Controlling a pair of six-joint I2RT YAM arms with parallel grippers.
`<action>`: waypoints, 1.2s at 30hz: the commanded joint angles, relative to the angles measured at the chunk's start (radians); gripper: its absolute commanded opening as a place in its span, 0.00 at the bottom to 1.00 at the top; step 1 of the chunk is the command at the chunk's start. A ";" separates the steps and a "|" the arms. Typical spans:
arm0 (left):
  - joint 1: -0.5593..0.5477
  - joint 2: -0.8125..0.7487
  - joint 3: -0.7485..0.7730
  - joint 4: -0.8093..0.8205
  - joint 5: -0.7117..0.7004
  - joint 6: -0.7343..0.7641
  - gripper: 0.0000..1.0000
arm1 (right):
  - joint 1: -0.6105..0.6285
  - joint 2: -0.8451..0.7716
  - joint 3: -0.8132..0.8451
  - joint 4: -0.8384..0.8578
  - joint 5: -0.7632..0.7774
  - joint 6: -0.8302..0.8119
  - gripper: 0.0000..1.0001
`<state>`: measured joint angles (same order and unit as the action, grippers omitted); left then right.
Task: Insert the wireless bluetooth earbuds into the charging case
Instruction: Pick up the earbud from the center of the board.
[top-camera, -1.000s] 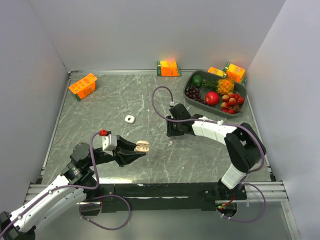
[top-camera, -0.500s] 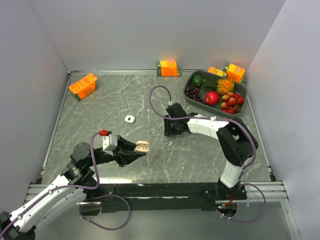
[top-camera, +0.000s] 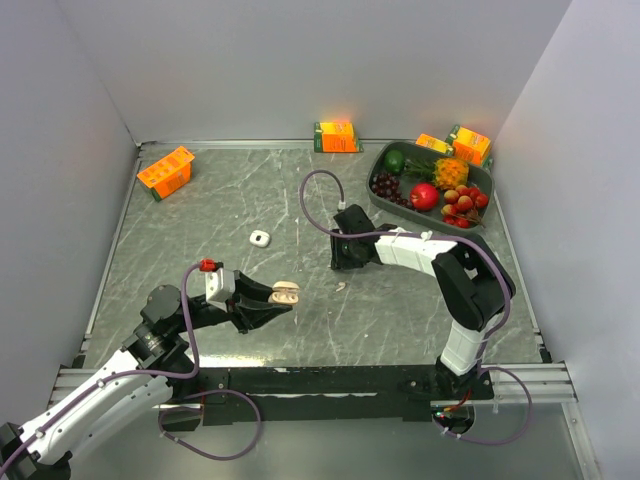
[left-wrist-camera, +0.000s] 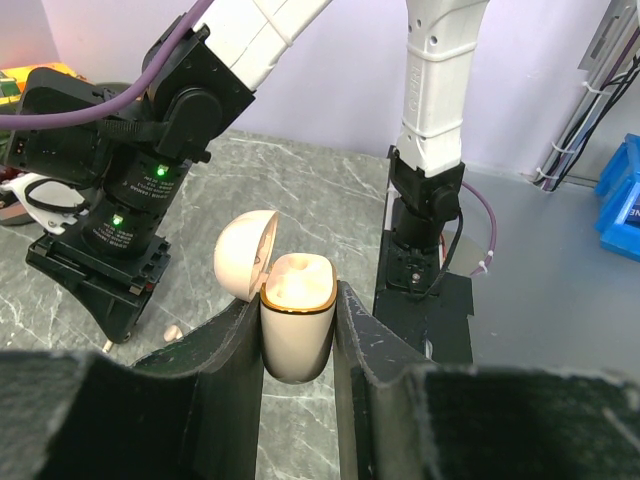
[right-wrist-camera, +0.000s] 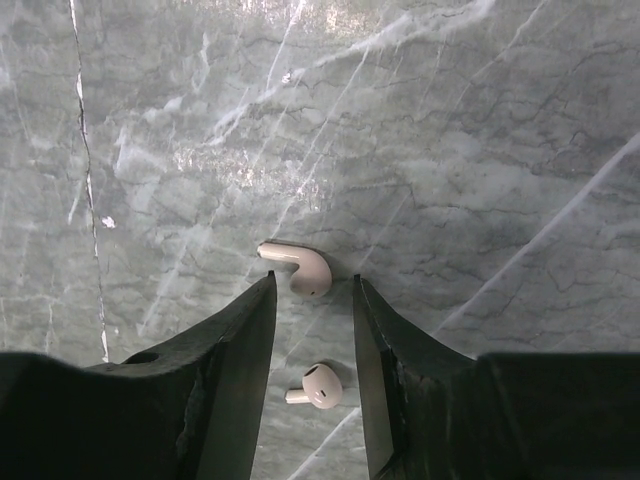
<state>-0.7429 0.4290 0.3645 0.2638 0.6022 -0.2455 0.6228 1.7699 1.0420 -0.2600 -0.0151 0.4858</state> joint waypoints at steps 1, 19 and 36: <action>-0.004 -0.001 0.008 0.031 -0.004 0.011 0.01 | -0.006 0.016 0.018 0.042 0.014 -0.010 0.42; -0.004 0.010 0.010 0.032 0.001 0.011 0.01 | -0.006 0.028 0.007 0.047 0.009 -0.019 0.27; -0.004 0.001 0.002 0.045 -0.004 0.006 0.01 | -0.006 -0.121 -0.043 0.030 0.014 -0.039 0.00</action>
<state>-0.7429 0.4362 0.3645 0.2642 0.6037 -0.2455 0.6212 1.7557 1.0206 -0.2291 -0.0147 0.4644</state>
